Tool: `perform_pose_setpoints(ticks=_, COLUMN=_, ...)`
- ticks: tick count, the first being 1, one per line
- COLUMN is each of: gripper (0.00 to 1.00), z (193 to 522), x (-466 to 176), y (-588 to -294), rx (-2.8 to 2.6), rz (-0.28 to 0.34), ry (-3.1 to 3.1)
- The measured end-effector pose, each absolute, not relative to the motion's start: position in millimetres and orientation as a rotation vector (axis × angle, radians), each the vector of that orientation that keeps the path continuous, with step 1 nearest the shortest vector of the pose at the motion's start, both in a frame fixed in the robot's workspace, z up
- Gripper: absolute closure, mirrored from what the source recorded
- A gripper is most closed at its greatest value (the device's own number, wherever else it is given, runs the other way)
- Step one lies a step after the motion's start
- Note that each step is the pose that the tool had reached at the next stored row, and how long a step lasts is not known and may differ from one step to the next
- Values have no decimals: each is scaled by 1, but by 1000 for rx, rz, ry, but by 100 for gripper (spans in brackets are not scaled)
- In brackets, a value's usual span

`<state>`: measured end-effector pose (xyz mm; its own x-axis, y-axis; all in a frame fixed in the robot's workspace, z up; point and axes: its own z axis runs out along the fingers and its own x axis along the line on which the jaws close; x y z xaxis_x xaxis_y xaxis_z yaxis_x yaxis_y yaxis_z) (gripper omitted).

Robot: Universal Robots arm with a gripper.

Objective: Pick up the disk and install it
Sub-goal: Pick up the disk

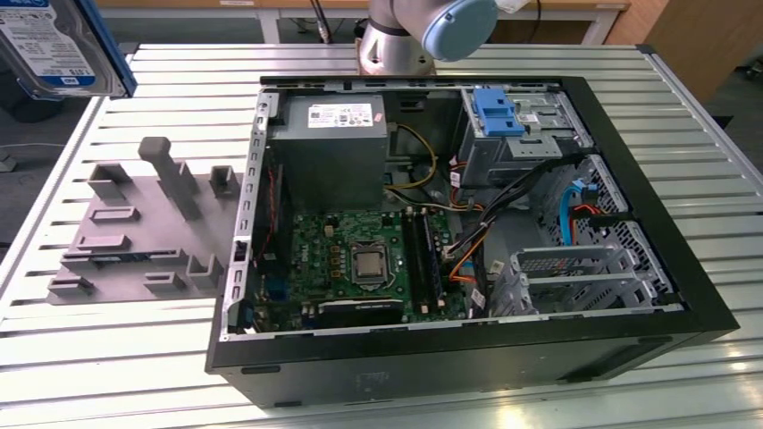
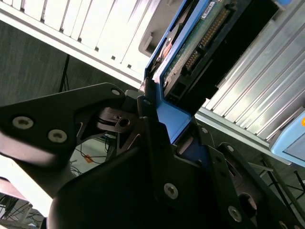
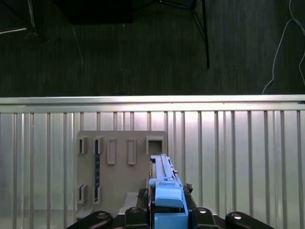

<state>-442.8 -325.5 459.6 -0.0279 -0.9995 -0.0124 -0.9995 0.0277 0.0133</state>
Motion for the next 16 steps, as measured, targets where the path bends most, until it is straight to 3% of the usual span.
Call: perform_pose_setpoints(ticks=16, gripper=64, z=468, x=-442, y=-325, rx=2190, rz=-29, ry=-2252)
